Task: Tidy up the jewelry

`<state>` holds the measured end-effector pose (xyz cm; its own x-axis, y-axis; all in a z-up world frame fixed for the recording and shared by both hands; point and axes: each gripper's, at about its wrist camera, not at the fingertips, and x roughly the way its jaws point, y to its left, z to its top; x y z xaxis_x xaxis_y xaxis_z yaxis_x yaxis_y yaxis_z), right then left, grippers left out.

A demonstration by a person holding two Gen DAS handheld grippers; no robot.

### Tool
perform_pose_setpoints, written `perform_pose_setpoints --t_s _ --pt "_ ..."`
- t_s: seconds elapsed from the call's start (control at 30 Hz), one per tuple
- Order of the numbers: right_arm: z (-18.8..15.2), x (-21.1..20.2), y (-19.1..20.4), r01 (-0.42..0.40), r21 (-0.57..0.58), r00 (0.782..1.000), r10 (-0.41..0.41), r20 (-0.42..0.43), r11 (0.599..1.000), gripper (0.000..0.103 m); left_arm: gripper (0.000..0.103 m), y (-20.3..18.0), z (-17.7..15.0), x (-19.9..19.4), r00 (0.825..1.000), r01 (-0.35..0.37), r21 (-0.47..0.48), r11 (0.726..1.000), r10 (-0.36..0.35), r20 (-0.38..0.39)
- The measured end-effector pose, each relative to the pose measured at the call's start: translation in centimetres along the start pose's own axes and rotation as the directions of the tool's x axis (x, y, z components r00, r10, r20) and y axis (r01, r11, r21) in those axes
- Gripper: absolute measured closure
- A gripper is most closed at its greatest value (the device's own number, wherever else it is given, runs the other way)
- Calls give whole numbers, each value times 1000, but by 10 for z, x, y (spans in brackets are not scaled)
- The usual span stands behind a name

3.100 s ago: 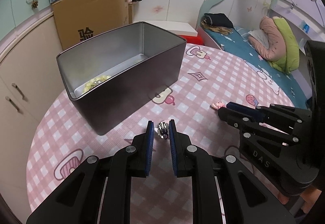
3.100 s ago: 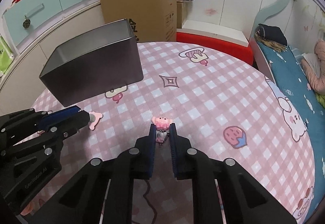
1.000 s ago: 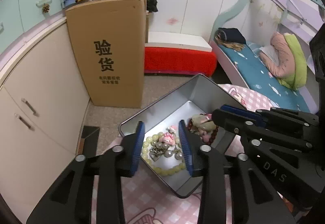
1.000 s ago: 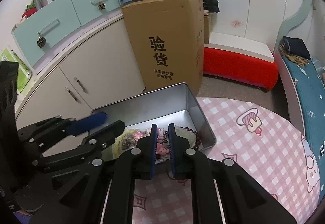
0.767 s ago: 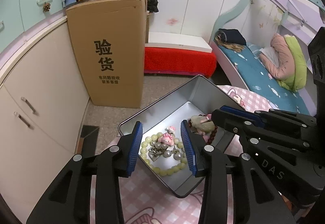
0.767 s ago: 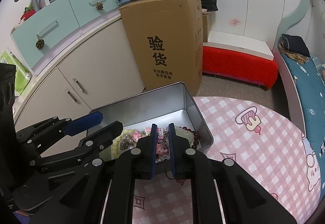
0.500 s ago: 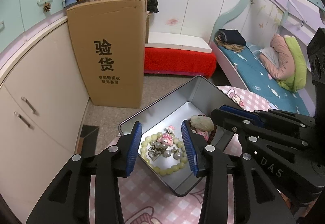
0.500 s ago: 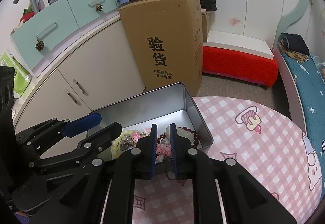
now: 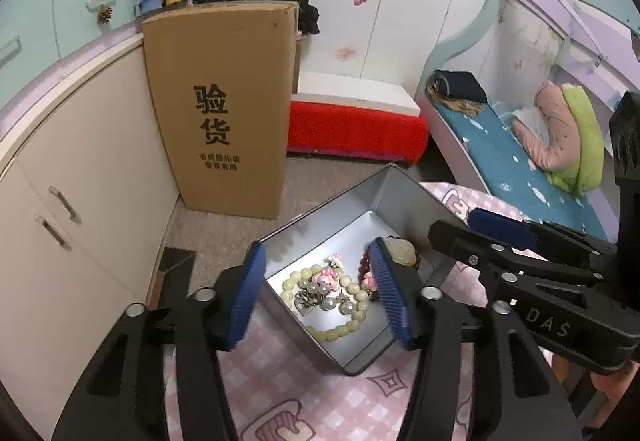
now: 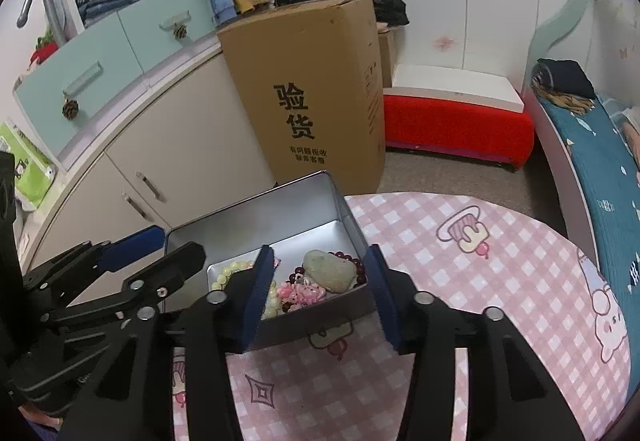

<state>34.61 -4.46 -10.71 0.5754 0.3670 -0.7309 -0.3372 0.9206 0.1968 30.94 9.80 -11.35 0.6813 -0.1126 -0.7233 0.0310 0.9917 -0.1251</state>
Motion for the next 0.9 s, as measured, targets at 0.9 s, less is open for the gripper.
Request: perform_pose_setpoints --t_s 0.9 --pt "-95 -225 16 133 -20 944 -120 307 991 33 21 -83 -73 -211 941 -88 63 994 63 332"
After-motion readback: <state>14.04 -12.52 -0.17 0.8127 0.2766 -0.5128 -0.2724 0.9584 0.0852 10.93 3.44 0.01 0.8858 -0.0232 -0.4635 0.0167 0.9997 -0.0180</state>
